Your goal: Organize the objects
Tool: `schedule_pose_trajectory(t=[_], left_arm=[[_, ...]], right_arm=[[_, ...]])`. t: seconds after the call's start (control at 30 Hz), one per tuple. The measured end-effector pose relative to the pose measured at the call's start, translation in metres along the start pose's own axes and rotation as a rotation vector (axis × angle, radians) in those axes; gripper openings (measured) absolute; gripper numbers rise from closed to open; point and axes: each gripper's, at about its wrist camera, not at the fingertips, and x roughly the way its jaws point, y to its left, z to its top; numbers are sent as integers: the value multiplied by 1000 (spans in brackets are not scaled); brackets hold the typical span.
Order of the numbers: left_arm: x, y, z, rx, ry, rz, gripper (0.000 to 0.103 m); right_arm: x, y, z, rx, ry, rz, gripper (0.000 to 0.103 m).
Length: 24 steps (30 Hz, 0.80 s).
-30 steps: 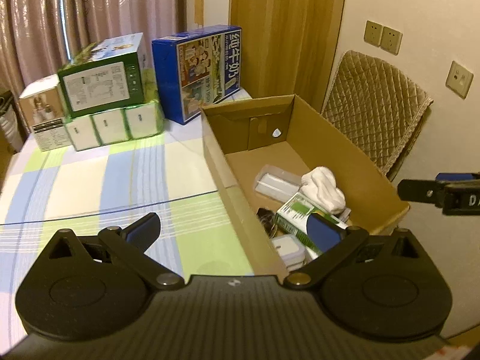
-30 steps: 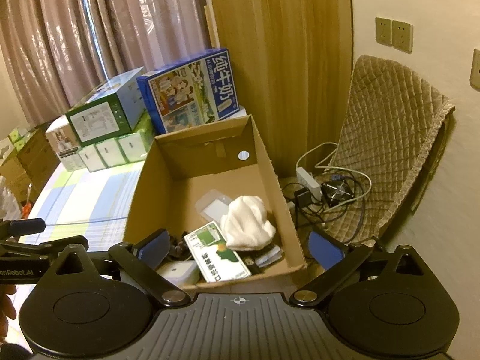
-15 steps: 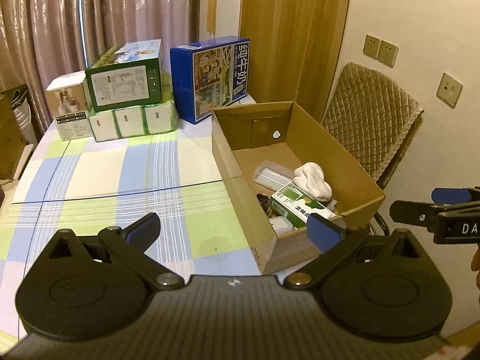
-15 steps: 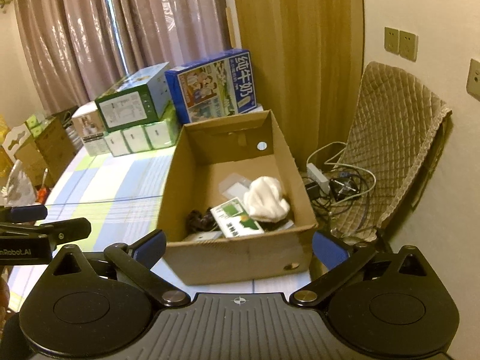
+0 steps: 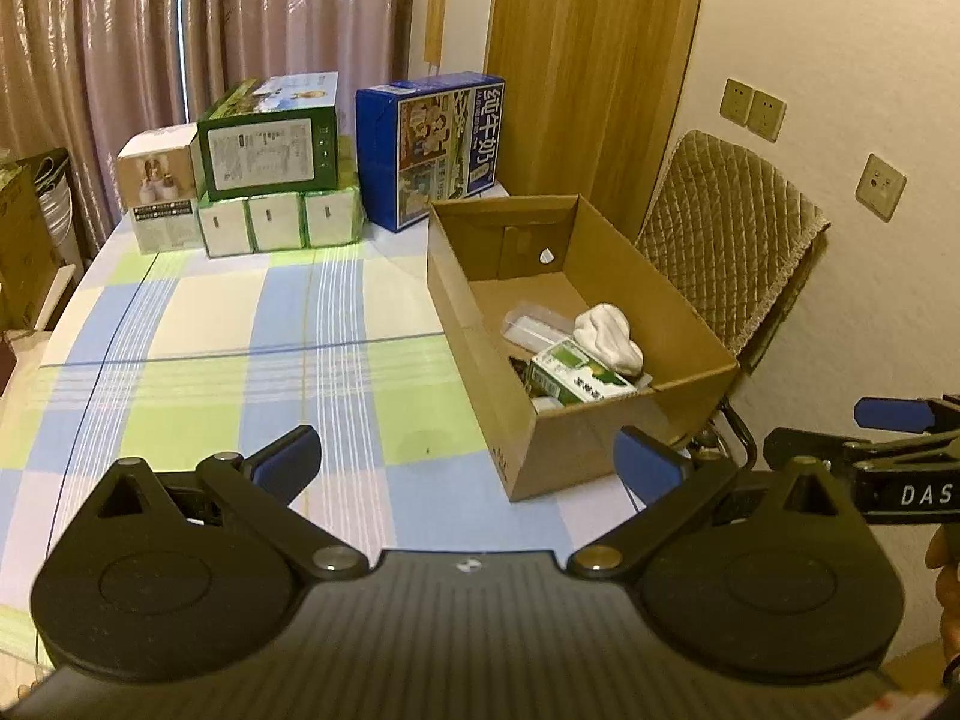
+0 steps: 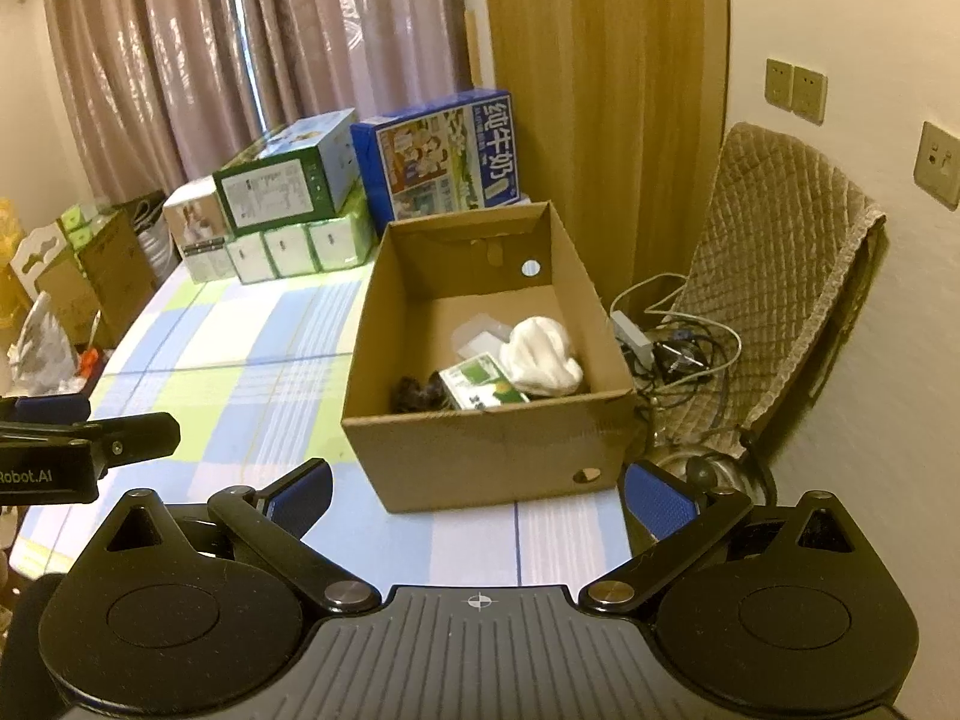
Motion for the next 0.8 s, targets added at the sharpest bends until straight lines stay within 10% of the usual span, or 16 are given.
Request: schedule_pose_trajectory(t=[0.8], left_arm=[[-21, 3, -50, -27, 18, 20, 102]], right_arm=[[-13, 18, -30, -34, 19, -15, 101]])
